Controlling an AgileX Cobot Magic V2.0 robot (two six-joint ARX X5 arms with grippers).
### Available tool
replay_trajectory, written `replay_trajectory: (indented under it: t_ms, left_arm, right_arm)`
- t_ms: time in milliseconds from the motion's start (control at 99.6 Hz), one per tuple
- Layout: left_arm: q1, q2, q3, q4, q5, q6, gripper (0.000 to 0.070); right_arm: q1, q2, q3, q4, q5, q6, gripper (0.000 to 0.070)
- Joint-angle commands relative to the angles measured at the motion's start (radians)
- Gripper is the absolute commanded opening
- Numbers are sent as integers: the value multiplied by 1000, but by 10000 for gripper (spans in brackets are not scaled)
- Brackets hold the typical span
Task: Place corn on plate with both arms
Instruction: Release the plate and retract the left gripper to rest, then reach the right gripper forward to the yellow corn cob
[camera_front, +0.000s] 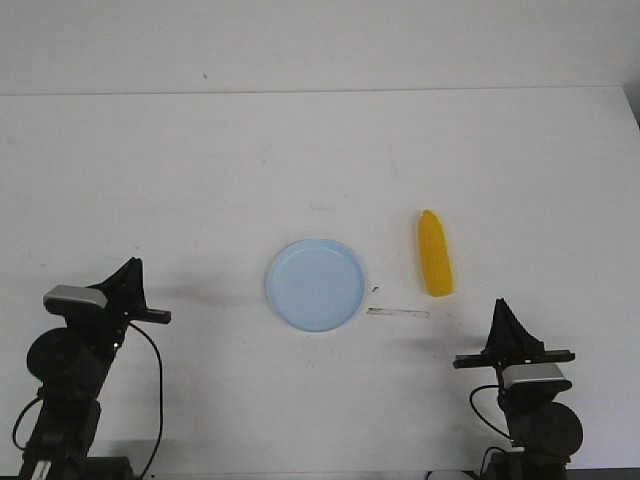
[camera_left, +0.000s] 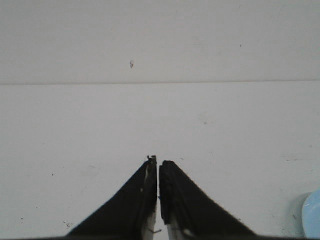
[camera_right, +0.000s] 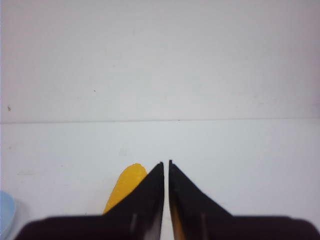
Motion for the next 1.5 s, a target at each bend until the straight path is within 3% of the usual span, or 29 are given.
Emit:
replay_trajectory:
  t_ms: [0, 221, 452, 1125, 1326, 1486]
  left_arm:
    - [3, -69, -8, -27, 1, 17, 1]
    - [3, -264, -9, -187, -7, 17, 1]
    - [3, -372, -9, -203, -175, 17, 1]
    - [3, -403, -8, -203, -175, 17, 1]
    - [3, -403, -8, -203, -175, 17, 1]
    - [3, -403, -8, -203, -175, 17, 1]
  right_arm:
    - [2, 1, -1, 13, 0, -5, 15]
    - [2, 2, -1, 12, 0, -5, 15]
    - [2, 1, -1, 12, 0, -5, 15]
    - [2, 1, -1, 19, 0, -5, 15]
    - [2, 1, -1, 145, 0, -2, 15]
    - [2, 2, 19, 267, -7, 85, 15]
